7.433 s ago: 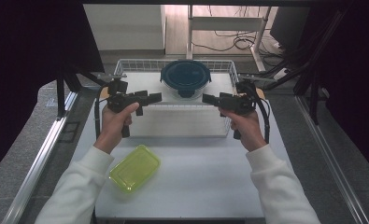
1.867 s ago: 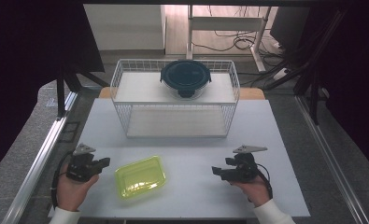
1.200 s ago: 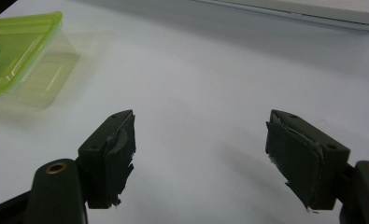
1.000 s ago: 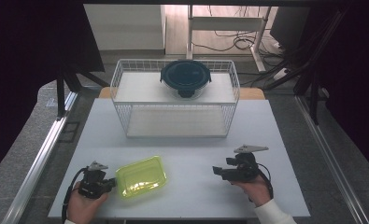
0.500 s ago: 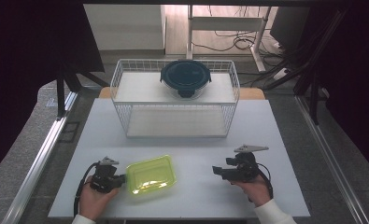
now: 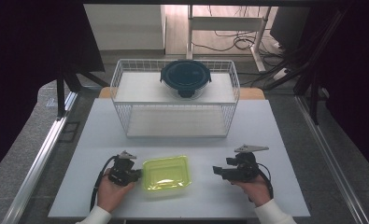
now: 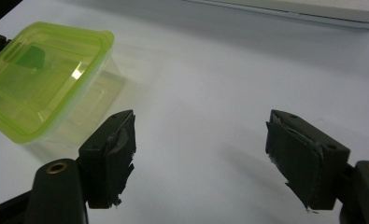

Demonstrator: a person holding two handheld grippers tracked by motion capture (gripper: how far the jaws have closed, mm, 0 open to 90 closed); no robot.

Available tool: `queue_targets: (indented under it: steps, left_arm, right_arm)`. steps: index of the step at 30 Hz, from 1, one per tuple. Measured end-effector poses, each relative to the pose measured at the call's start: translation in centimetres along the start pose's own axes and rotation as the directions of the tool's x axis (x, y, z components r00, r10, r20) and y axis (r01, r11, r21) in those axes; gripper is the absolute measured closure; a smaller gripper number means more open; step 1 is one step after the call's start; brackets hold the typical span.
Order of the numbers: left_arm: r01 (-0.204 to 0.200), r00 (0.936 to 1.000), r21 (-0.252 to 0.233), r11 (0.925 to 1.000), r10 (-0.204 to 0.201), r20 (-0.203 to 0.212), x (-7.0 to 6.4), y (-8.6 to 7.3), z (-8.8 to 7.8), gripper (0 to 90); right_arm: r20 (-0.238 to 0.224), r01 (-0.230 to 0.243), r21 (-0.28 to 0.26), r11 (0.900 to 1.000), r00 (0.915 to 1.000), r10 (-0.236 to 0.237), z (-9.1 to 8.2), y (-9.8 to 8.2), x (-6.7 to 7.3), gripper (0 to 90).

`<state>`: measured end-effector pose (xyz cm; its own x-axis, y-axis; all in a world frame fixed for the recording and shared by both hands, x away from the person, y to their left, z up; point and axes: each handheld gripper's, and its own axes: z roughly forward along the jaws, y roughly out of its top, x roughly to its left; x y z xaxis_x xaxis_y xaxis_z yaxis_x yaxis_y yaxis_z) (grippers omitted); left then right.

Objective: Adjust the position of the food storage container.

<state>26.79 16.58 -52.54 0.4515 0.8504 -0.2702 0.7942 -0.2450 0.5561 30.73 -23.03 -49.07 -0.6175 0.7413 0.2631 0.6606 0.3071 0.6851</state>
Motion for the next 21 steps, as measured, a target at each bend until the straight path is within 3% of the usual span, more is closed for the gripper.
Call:
queue_targets:
  steps: [21]
  left_arm:
    - [-0.020,0.9986,0.008,0.9998,0.019,0.049,-1.3,1.6,1.8,90.0]
  right_arm:
    - [0.001,0.002,-0.003,1.000,1.0000,-0.002,0.1,0.0,0.2,23.9]
